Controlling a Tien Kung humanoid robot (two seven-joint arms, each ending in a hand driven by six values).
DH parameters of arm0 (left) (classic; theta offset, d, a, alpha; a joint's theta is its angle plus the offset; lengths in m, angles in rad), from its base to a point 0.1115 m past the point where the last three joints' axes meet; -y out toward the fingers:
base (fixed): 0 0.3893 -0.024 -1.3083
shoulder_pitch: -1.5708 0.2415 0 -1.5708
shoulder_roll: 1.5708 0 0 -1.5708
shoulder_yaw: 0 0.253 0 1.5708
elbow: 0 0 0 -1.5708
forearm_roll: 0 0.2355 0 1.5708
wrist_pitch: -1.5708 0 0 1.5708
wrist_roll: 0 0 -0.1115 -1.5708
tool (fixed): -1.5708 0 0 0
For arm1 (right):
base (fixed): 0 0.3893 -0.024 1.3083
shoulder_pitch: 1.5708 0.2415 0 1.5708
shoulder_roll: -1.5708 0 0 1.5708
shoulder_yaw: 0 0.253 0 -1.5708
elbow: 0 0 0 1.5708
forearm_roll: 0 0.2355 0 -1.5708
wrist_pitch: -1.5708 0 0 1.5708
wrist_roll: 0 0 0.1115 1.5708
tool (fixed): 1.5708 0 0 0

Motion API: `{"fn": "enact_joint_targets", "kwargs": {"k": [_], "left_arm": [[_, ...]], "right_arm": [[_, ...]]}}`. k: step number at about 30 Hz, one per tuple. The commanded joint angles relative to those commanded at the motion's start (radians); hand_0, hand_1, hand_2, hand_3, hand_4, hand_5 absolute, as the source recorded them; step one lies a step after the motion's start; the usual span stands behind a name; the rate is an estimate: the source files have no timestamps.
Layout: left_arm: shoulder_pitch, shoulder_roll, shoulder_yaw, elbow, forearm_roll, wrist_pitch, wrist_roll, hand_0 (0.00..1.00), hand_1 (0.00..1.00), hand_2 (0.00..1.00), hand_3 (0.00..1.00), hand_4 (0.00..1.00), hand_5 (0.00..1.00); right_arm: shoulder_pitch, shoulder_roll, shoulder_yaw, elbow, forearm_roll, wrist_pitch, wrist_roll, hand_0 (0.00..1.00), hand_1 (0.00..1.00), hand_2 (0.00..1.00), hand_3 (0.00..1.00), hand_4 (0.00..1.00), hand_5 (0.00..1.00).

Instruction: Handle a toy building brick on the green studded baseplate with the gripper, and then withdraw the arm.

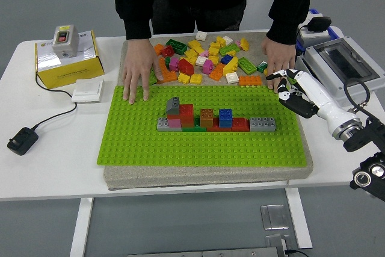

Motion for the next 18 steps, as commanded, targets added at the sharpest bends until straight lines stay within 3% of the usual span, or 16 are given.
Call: {"fn": "enact_joint_targets", "kwargs": {"k": [2, 3, 8, 9, 10, 14, 15, 18], "left_arm": [[0.002, -0.002, -0.001, 0.000, 0.001, 0.002, -0.001, 0.710, 0.649, 0.572, 0.627, 0.320, 0.652], [0.003, -0.003, -0.002, 0.000, 0.001, 0.002, -0.001, 0.710, 0.649, 0.572, 0.626, 0.324, 0.649], [0.006, -0.010, 0.002, 0.000, -0.006, 0.006, -0.002, 0.710, 0.649, 0.572, 0.626, 0.324, 0.649], [0.007, -0.012, 0.003, 0.000, -0.007, 0.006, -0.002, 0.711, 0.651, 0.572, 0.627, 0.326, 0.644], [0.008, -0.014, 0.003, 0.000, -0.008, 0.006, -0.001, 0.711, 0.651, 0.572, 0.627, 0.326, 0.644], [0.010, -0.017, 0.000, 0.000, -0.006, 0.007, 0.000, 0.711, 0.651, 0.572, 0.627, 0.326, 0.644], [0.010, -0.018, -0.001, 0.000, -0.006, 0.007, 0.000, 0.715, 0.665, 0.589, 0.630, 0.329, 0.634], [0.010, -0.020, -0.002, 0.000, -0.005, 0.008, -0.001, 0.715, 0.665, 0.589, 0.630, 0.329, 0.634]], "right_arm": [[-0.040, 0.039, 0.057, -0.010, 0.038, -0.003, 0.038, 0.148, 0.283, 0.738, 0.684, 0.002, 0.547], [-0.051, 0.051, 0.074, -0.013, 0.051, -0.004, 0.050, 0.283, 0.441, 0.724, 0.690, 0.262, 0.491], [-0.112, 0.140, 0.193, -0.023, 0.155, 0.018, 0.145, 0.283, 0.441, 0.724, 0.690, 0.262, 0.491], [-0.118, 0.153, 0.217, -0.023, 0.179, 0.027, 0.166, 0.423, 0.564, 0.721, 0.687, 0.329, 0.490], [-0.122, 0.161, 0.244, -0.021, 0.208, 0.035, 0.187, 0.423, 0.564, 0.721, 0.687, 0.329, 0.490], [-0.126, 0.169, 0.313, -0.015, 0.291, 0.055, 0.225, 0.423, 0.564, 0.721, 0.687, 0.329, 0.490], [-0.127, 0.169, 0.323, -0.016, 0.305, 0.059, 0.230, 0.580, 0.641, 0.731, 0.685, 0.372, 0.530], [-0.130, 0.170, 0.357, -0.018, 0.352, 0.070, 0.244, 0.580, 0.641, 0.731, 0.685, 0.372, 0.530]]}}
